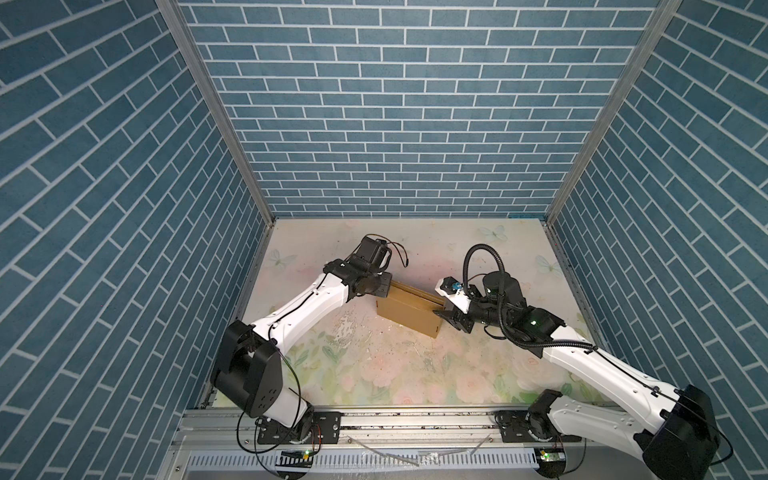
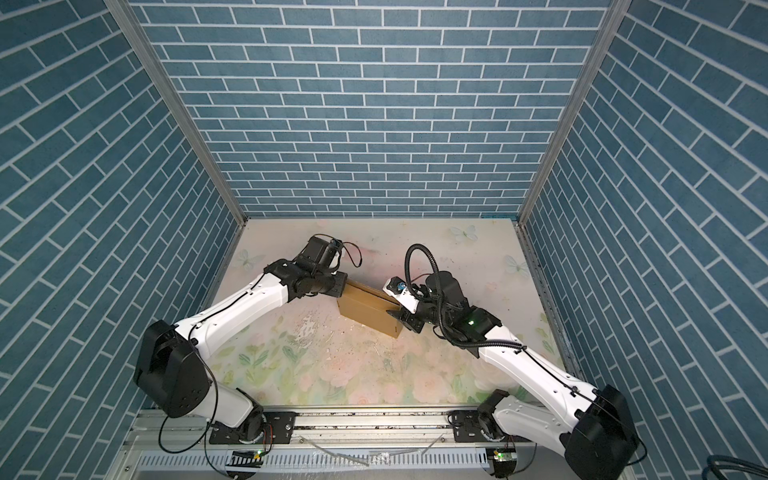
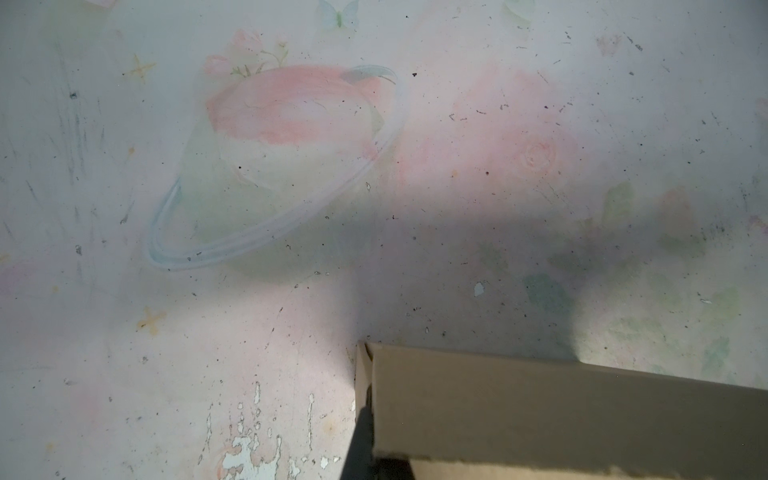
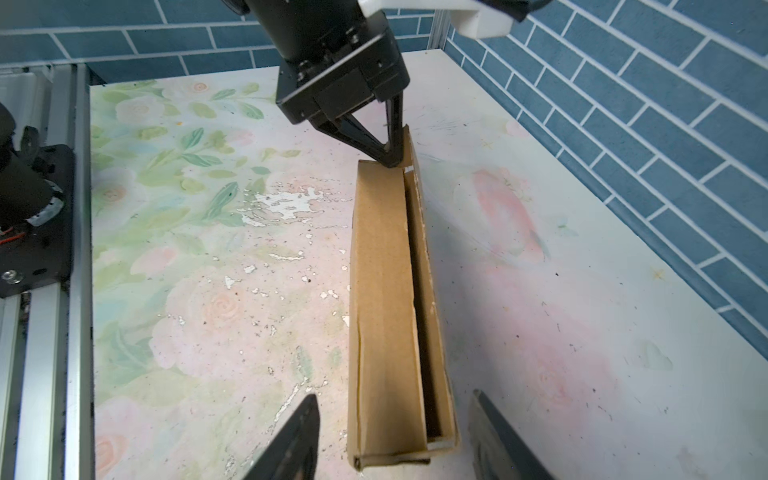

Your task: Fold the paper box

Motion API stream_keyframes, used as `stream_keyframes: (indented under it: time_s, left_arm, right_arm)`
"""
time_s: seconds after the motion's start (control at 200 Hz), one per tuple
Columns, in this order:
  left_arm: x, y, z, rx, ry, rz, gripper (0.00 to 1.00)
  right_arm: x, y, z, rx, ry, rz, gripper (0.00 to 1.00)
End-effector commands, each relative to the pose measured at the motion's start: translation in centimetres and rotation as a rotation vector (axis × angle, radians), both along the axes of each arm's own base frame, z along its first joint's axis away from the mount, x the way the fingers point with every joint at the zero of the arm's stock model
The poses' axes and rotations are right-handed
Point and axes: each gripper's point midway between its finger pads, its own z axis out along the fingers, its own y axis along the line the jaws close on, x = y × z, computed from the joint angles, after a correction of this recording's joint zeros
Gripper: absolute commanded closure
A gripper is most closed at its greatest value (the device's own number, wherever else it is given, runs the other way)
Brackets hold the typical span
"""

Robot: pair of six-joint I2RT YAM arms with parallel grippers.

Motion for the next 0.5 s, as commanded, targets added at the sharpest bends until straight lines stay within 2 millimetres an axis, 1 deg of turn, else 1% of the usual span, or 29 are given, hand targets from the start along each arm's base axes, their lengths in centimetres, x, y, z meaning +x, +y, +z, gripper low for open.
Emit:
stream_keyframes:
  time_s: [0.0,0.115,0.26,0.495]
  left_arm:
    - [-1.9,0.3,-1.6,0.025,0.077,-0.02,1.0]
    - [-2.0,0.3,-1.8,0.024,0.08,-0.021,1.0]
    - [-2.0,0.3,-1.8,0.024,0.079,-0.022,1.0]
    - [-2.0,0.2,-1.8,0.022,0.079,-0.023,1.0]
  right_arm:
    - [1.1,-0.1,2.1,-0.062,-0.108,-0.012,0.42]
    - [1.4,0.1,2.1,-0.12,-0.127,-0.001,0.39]
    - [1.5,0.6,1.6,-0.179,-0.115,0.02,0.36]
    - [0.9,1.5,0.8,-0.238,-0.087,0.051,0.33]
